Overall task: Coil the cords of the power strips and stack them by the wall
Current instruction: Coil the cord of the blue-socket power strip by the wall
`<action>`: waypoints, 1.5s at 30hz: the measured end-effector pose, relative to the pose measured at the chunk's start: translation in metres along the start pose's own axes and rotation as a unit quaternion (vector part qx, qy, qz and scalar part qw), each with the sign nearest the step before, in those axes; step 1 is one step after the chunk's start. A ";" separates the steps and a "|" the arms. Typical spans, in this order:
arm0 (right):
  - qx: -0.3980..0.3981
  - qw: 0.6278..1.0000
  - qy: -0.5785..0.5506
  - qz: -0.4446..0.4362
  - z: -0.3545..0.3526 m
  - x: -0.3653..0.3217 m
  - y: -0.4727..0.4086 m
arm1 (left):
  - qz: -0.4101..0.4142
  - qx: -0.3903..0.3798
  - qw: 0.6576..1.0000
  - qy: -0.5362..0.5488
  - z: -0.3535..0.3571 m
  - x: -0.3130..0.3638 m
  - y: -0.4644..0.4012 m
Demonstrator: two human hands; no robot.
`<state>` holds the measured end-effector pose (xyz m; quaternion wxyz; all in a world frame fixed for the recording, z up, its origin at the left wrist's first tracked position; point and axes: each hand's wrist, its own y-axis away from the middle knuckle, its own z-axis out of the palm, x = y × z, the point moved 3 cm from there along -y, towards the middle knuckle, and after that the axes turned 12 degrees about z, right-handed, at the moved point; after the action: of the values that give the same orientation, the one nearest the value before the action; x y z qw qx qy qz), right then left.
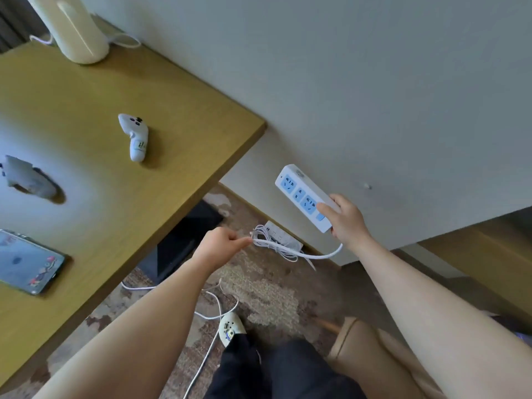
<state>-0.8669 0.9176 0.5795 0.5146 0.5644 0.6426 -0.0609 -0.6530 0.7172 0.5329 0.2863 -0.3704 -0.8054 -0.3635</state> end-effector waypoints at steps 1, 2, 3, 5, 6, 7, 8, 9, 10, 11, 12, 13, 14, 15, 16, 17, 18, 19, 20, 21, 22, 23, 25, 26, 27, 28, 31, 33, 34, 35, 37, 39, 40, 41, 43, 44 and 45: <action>0.000 1.000 0.002 0.020 0.010 0.013 -0.014 | -0.005 0.001 1.000 -0.003 0.006 -0.011 -0.010; -0.003 0.999 0.003 0.044 0.021 0.028 -0.029 | -0.016 0.002 1.000 -0.007 0.012 -0.023 -0.019; -0.010 0.998 0.002 0.070 0.032 0.044 -0.042 | -0.028 0.000 1.000 -0.014 0.019 -0.037 -0.026; -0.028 0.993 -0.005 0.112 0.054 0.077 -0.072 | -0.040 -0.025 0.998 -0.039 0.037 -0.065 -0.039; -0.038 0.991 -0.005 0.126 0.065 0.094 -0.087 | -0.046 -0.038 0.997 -0.046 0.048 -0.080 -0.046; -0.048 0.989 -0.002 0.137 0.076 0.110 -0.104 | -0.052 -0.044 0.996 -0.052 0.060 -0.094 -0.054; -0.059 0.987 0.004 0.147 0.086 0.127 -0.122 | -0.058 -0.047 0.996 -0.057 0.074 -0.107 -0.063; -0.069 0.985 0.013 0.156 0.096 0.144 -0.140 | -0.066 -0.045 0.995 -0.056 0.089 -0.120 -0.072; -0.079 0.983 0.023 0.162 0.106 0.161 -0.159 | -0.072 -0.040 0.995 -0.049 0.104 -0.131 -0.083; -0.085 0.982 0.031 0.168 0.114 0.179 -0.177 | -0.077 -0.038 0.995 -0.043 0.120 -0.142 -0.094; -0.088 0.981 0.037 0.171 0.122 0.197 -0.194 | -0.085 -0.042 0.995 -0.040 0.137 -0.153 -0.104; -0.088 0.981 0.041 0.170 0.128 0.216 -0.210 | -0.094 -0.045 0.994 -0.040 0.154 -0.163 -0.114; -0.087 0.981 0.047 0.167 0.136 0.233 -0.227 | -0.102 -0.044 0.993 -0.045 0.171 -0.174 -0.124; -0.086 0.981 0.055 0.162 0.143 0.250 -0.243 | -0.108 -0.040 0.992 -0.054 0.187 -0.185 -0.134; -0.084 0.982 0.066 0.157 0.151 0.267 -0.258 | -0.113 -0.035 0.991 -0.065 0.204 -0.195 -0.142; -0.081 0.983 0.077 0.149 0.159 0.282 -0.272 | -0.116 -0.027 0.990 -0.074 0.220 -0.206 -0.151; -0.078 0.983 0.087 0.141 0.168 0.298 -0.287 | -0.115 -0.018 0.990 -0.081 0.236 -0.217 -0.159; -0.074 0.984 0.094 0.135 0.178 0.314 -0.302 | -0.112 -0.016 0.990 -0.084 0.251 -0.227 -0.167; -0.070 0.984 0.099 0.131 0.186 0.330 -0.316 | -0.108 -0.020 0.991 -0.080 0.267 -0.237 -0.174; -0.069 0.984 0.105 0.124 0.195 0.345 -0.331 | -0.103 -0.028 0.992 -0.069 0.282 -0.248 -0.181; -0.070 0.984 0.114 0.115 0.203 0.358 -0.346 | -0.100 -0.036 0.993 -0.053 0.296 -0.258 -0.186; -0.070 0.984 0.122 0.107 0.211 0.371 -0.360 | -0.100 -0.042 0.994 -0.035 0.310 -0.269 -0.190; -0.067 0.986 0.124 0.092 0.225 0.392 -0.384 | -0.094 -0.042 0.995 -0.008 0.336 -0.291 -0.193; -0.066 0.987 0.120 0.082 0.231 0.401 -0.393 | -0.090 -0.035 0.995 -0.004 0.346 -0.301 -0.192; -0.065 0.989 0.115 0.068 0.237 0.408 -0.402 | -0.085 -0.025 0.996 -0.007 0.355 -0.310 -0.191; -0.064 0.990 0.113 0.056 0.243 0.415 -0.410 | -0.083 -0.013 0.996 -0.011 0.363 -0.319 -0.191; -0.069 0.989 0.115 0.056 0.260 0.434 -0.433 | -0.098 -0.011 0.995 0.000 0.387 -0.341 -0.190; -0.071 0.985 0.142 0.064 0.269 0.442 -0.448 | -0.108 -0.015 0.994 0.011 0.396 -0.351 -0.196; -0.065 0.983 0.157 0.069 0.273 0.444 -0.454 | -0.114 -0.012 0.993 0.019 0.398 -0.356 -0.202; -0.054 0.980 0.179 0.071 0.276 0.445 -0.459 | -0.119 -0.009 0.993 0.026 0.398 -0.359 -0.210; -0.013 0.963 0.264 0.061 0.281 0.446 -0.463 | -0.122 -0.015 0.992 0.037 0.401 -0.364 -0.224; 0.038 0.942 0.332 0.036 0.282 0.447 -0.463 | -0.116 -0.030 0.992 0.037 0.406 -0.364 -0.235; 0.047 0.936 0.347 0.025 0.282 0.448 -0.462 | -0.111 -0.033 0.993 0.036 0.408 -0.362 -0.240; 0.049 0.930 0.365 0.013 0.281 0.449 -0.460 | -0.106 -0.031 0.993 0.038 0.409 -0.360 -0.243; 0.053 0.900 0.433 -0.022 0.280 0.448 -0.453 | -0.097 -0.024 0.994 0.040 0.410 -0.357 -0.247; 0.058 0.875 0.478 -0.049 0.280 0.448 -0.449 | -0.092 -0.020 0.995 0.038 0.411 -0.356 -0.248; 0.062 0.850 0.517 -0.082 0.282 0.447 -0.445 | -0.088 -0.016 0.995 0.036 0.412 -0.355 -0.249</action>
<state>-0.9760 0.8698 -0.1011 0.0651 0.4901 0.8547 0.1585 -0.7327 0.7930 -0.0547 0.2758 -0.2889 -0.8182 -0.4136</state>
